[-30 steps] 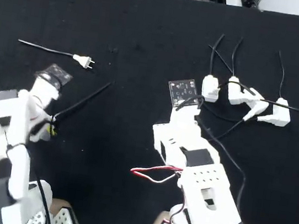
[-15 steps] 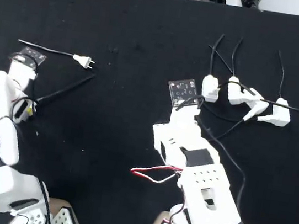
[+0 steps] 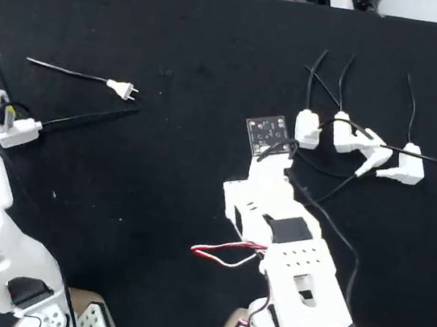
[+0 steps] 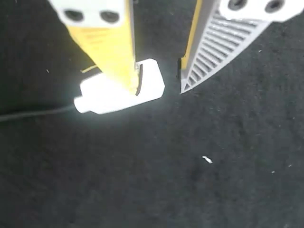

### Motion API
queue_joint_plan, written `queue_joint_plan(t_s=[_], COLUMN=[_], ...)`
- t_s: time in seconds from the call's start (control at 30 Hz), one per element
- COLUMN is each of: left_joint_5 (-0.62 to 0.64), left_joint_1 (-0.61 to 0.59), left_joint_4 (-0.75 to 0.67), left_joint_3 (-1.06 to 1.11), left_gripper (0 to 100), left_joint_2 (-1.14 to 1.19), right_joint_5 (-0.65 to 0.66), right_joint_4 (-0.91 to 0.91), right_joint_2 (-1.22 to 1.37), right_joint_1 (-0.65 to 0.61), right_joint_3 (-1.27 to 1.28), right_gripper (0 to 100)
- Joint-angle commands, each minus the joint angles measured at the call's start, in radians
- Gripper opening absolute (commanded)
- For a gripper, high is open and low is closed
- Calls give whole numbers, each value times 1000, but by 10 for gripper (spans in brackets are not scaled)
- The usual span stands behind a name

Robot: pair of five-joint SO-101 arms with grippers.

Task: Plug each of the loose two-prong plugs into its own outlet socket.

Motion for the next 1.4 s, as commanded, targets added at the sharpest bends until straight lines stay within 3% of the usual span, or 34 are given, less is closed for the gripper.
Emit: queue_joint_plan(t_s=[0.0, 0.4, 0.53, 0.7, 1.1, 1.37], left_joint_5=[17, 18, 18, 18, 12, 12], left_joint_1=[-16, -36, -56, -42, 64, 108], left_joint_4=[-11, 2, 63, 86, 462, 535], left_joint_3=[-99, -361, -455, -460, -441, -441], left_gripper=[152, 152, 152, 152, 152, 149], left_joint_2=[37, 273, 290, 348, 365, 318], right_joint_5=[-8, -8, -8, -8, -8, -8], right_joint_4=[-18, -18, -18, -18, -18, -18], right_joint_2=[-25, -22, -22, -22, -24, -24], right_joint_1=[18, 18, 18, 17, 15, 15], right_joint_3=[-22, -22, -22, -22, -22, -22], right_gripper=[17, 18, 18, 18, 18, 18])
